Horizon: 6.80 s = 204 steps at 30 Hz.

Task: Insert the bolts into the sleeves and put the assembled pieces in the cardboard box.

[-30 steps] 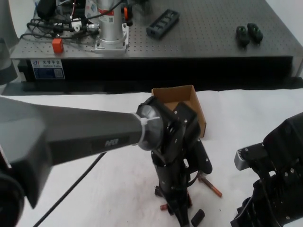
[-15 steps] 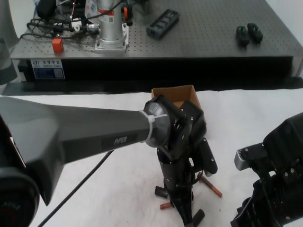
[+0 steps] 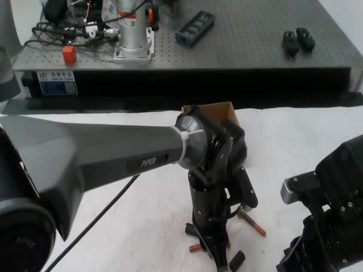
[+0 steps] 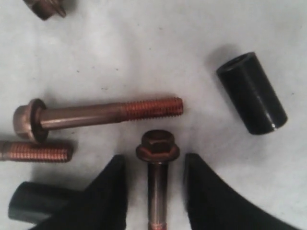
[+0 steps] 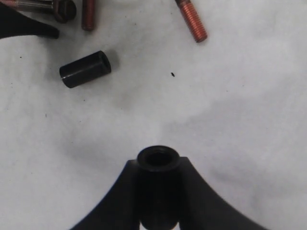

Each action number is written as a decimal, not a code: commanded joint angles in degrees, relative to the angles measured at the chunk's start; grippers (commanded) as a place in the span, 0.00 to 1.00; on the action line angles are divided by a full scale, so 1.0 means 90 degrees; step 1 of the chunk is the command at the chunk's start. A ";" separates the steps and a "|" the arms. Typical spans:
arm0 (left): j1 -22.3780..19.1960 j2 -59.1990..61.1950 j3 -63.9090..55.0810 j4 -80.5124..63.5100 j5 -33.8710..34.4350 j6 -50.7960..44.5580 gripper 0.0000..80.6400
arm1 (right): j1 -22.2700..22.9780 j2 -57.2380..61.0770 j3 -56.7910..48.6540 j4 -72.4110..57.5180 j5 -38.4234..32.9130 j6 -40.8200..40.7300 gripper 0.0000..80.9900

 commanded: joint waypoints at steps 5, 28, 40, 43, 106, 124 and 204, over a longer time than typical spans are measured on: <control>0.0008 0.0149 -0.0035 0.0089 -0.0081 0.0014 0.14 | -0.0009 -0.0074 -0.0009 -0.0022 -0.0198 0.0023 0.02; 0.1395 -0.3782 0.3414 -0.6130 0.2675 -0.5412 0.01 | 0.0311 -0.0434 0.0776 -0.3248 -0.3813 0.1267 0.02; 0.1408 -0.4161 0.4857 -0.9436 0.3827 -0.7758 0.01 | 0.1166 -0.0434 0.1228 -0.6813 -0.3253 0.2706 0.02; 0.1408 -0.4161 0.4857 -0.9436 0.3827 -0.7758 0.01 | 0.1153 -0.0434 0.1228 -0.6996 -0.3014 0.2730 0.02; 0.1408 -0.4161 0.4857 -0.8904 0.4596 -0.6605 0.07 | 0.1153 -0.0434 0.1212 -0.7559 -0.2483 0.2553 0.02; 0.1408 -0.4161 0.4857 -0.7587 0.2944 -0.6088 0.54 | -0.0254 0.2668 -0.2143 -0.5694 -0.0806 0.1011 0.02; -0.0232 -0.1407 0.1276 -0.1246 0.0566 -0.2938 0.53 | -0.1076 0.0800 -0.1131 0.0154 0.0619 -0.0386 0.02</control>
